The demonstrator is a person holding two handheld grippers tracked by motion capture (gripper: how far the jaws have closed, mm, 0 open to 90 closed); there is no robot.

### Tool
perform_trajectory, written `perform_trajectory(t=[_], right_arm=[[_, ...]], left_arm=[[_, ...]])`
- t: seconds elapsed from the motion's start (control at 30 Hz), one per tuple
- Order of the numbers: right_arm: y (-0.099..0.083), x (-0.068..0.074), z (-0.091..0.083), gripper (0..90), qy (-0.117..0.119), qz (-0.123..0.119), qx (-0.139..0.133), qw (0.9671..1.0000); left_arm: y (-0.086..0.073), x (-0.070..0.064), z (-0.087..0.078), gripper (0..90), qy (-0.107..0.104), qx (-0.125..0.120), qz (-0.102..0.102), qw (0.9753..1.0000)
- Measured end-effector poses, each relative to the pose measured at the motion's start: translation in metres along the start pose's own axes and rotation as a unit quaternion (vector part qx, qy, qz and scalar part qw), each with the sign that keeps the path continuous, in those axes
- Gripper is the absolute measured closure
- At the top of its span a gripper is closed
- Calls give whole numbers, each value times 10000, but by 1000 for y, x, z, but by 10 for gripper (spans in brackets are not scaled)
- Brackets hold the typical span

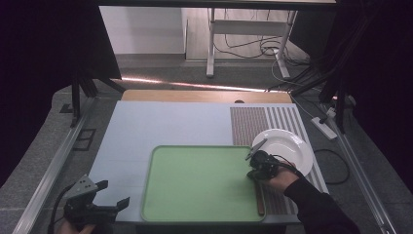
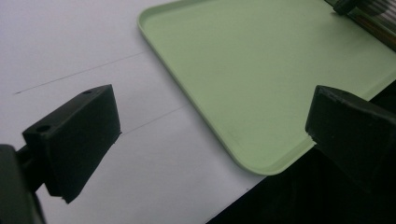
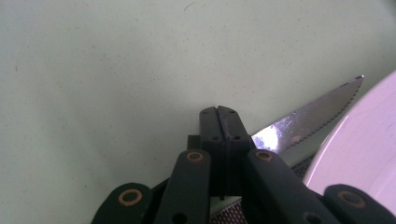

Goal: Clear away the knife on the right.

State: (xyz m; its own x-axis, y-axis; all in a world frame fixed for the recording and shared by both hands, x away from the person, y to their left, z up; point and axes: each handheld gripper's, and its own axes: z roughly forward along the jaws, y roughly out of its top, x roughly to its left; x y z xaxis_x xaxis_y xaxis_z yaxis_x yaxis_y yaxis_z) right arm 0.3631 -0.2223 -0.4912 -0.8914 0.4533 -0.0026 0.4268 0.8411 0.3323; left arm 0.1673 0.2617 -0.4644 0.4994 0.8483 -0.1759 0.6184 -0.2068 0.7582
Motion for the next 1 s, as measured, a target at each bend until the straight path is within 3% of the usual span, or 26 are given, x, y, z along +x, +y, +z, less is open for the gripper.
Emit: perform_trajectory(t=[0.2,0.5,0.83,1.0], right_arm=[[3,4,-2,849,29,28,-139,9999],[7,12,-12,643,-19,132,-470,9988],[7,19,-25,496,-9,279,-775,9966],[5,21,-32,374,20,390,-926,9949]], left_arm=[[0,0,0,30,2,1,2,10000],[0,0,0,30,1,-3,-11,10000],[0,0,0,31,-4,-7,-27,10000],[0,1,0,31,-11,-17,-37,10000]])
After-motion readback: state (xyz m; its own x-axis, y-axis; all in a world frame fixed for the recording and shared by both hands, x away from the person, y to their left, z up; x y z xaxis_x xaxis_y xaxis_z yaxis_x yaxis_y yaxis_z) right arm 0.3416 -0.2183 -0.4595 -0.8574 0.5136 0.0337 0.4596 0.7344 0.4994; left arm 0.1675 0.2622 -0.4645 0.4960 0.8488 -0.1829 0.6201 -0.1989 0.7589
